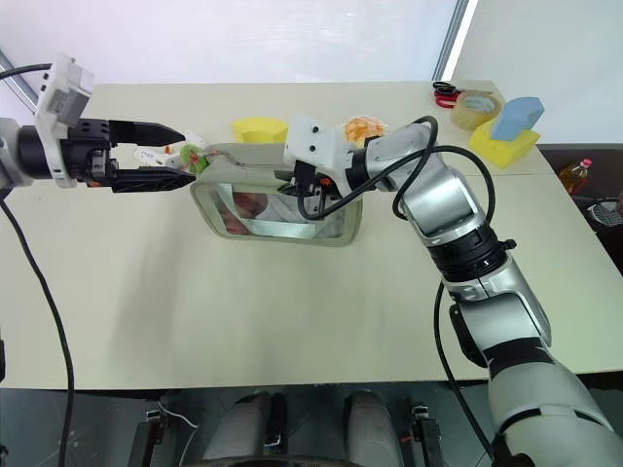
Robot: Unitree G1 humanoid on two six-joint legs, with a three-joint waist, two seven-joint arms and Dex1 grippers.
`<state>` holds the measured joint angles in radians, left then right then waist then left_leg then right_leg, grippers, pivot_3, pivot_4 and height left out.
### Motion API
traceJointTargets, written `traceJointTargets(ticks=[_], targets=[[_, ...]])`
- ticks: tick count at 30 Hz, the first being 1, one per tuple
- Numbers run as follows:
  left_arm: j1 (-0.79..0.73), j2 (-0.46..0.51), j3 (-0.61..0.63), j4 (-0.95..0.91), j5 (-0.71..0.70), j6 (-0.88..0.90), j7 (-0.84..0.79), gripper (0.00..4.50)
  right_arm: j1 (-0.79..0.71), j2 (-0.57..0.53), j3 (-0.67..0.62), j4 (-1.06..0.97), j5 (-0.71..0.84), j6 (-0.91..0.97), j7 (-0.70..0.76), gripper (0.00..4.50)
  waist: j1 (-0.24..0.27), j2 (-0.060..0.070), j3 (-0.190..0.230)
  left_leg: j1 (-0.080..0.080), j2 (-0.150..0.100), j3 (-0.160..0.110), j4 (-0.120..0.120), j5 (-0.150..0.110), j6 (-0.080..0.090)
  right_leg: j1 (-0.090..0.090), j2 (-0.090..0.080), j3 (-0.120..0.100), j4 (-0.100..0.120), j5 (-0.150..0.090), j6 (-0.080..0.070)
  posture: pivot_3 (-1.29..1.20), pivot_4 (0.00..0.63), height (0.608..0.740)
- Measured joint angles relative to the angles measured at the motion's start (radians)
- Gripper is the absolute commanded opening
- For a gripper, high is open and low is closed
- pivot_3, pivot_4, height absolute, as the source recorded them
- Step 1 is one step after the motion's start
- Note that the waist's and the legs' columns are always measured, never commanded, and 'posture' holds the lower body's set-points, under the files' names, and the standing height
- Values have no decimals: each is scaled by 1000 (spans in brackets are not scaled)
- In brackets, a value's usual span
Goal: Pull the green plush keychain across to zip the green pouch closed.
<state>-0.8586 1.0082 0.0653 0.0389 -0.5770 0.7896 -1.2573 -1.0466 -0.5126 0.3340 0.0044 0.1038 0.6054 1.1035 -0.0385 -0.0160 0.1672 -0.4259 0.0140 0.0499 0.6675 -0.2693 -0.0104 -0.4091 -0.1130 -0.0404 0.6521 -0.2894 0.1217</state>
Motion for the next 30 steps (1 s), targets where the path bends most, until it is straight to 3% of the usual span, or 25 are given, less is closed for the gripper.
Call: traceJointTargets(ticks=[12,15,19,23,26,30], targets=[[-7,-6,-1,1,0,-11,4,4500,-6,-2,0,28,0,-49,3,26,0,0,0,0,0,0,0,0,0,0,0,0,0,0,0,0,150,740],[-8,-8,-2,-1,0,-11,10,4500,5,2,0,15,3,-42,2,1111,0,0,0,0,0,0,0,0,0,0,0,0,0,0,0,0,150,740],[-8,-8,-2,-1,0,-11,13,4500,25,4,0,-2,9,-37,-10,3112,0,0,0,0,0,0,0,0,0,0,0,0,0,0,0,0,150,740],[-29,-7,-3,66,20,-35,17,4500,23,-41,-60,-53,46,10,-17,3112,5,0,0,0,0,0,0,0,0,0,0,0,0,0,0,0,150,740],[-42,16,0,178,68,-99,17,4500,20,-135,-152,-136,85,83,-19,3112,8,0,0,0,0,1,0,0,0,0,0,0,0,0,0,0,150,740],[-31,32,2,314,120,-173,-1,4500,107,-223,-212,-255,136,166,-15,3112,18,0,0,1,0,2,0,0,0,0,0,0,0,0,0,0,150,740]])
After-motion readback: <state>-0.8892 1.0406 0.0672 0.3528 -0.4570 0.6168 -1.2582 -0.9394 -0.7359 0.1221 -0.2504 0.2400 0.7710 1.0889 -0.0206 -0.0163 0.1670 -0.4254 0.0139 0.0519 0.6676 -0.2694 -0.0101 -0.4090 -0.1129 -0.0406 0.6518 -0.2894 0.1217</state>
